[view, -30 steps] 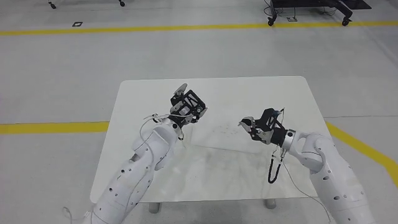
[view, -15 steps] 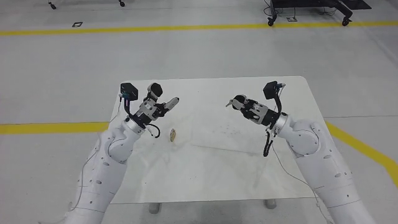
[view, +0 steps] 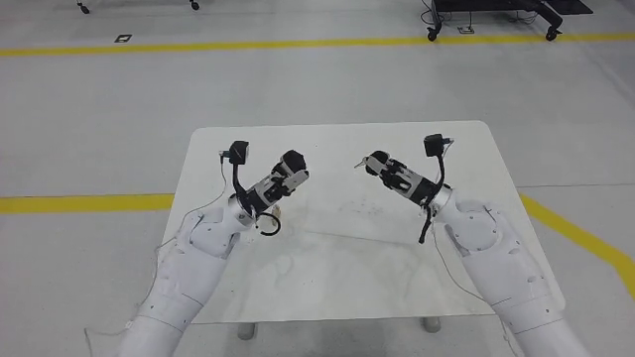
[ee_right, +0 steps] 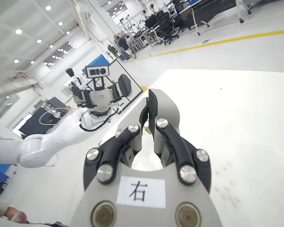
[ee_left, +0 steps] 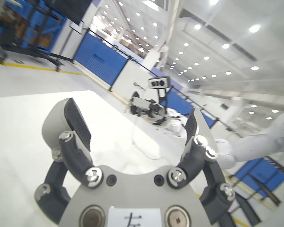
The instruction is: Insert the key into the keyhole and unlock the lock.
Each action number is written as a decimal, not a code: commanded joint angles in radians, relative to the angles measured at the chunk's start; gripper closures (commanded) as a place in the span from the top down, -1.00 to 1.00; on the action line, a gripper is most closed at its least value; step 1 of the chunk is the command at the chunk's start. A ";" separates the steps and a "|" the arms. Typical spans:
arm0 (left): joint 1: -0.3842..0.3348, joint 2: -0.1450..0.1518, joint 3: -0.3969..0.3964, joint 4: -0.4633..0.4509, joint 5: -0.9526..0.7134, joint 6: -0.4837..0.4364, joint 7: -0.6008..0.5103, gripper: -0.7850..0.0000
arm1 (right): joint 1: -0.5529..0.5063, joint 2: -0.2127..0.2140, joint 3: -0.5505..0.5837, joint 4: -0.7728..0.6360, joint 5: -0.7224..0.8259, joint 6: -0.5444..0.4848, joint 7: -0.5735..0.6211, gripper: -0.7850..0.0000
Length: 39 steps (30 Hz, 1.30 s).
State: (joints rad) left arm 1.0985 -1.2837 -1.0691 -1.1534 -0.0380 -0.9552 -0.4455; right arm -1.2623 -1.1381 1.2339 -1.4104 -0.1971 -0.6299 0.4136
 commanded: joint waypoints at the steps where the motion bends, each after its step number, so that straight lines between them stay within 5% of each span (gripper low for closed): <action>1: -0.034 0.002 0.037 0.028 -0.231 0.033 -0.185 1.00 | 0.022 -0.007 -0.029 0.038 0.114 -0.018 0.035 -1.00; 5: -0.078 0.001 0.070 0.068 -0.403 0.052 -0.347 0.11 | 0.081 -0.018 -0.070 0.103 0.206 -0.028 0.104 -1.00; 7: -0.097 -0.001 0.079 0.095 -0.406 0.047 -0.383 -0.11 | 0.104 -0.022 -0.087 0.122 0.215 -0.029 0.122 -1.00; 21: -0.147 -0.018 0.117 0.168 -0.232 0.007 -0.291 -0.09 | 0.188 -0.047 -0.169 0.201 0.383 -0.071 0.249 -1.00; 28: -0.158 -0.020 0.124 0.184 -0.193 0.007 -0.276 -0.34 | 0.213 -0.058 -0.193 0.249 0.408 -0.080 0.256 -1.00; 34: -0.163 -0.024 0.133 0.192 -0.153 0.007 -0.245 -0.73 | 0.228 -0.062 -0.199 0.270 0.423 -0.095 0.281 -1.00; 36: -0.164 -0.025 0.134 0.195 -0.145 0.006 -0.235 -1.00 | 0.231 -0.063 -0.200 0.276 0.424 -0.098 0.286 -1.00; 39: -0.163 -0.026 0.134 0.196 -0.145 0.003 -0.225 -1.00 | 0.235 -0.063 -0.201 0.282 0.421 -0.101 0.291 -1.00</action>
State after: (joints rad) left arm 0.9347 -1.3094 -0.9347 -0.9573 -0.1809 -0.9502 -0.6735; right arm -1.0287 -1.2013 1.0329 -1.1300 0.2262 -0.7299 0.7036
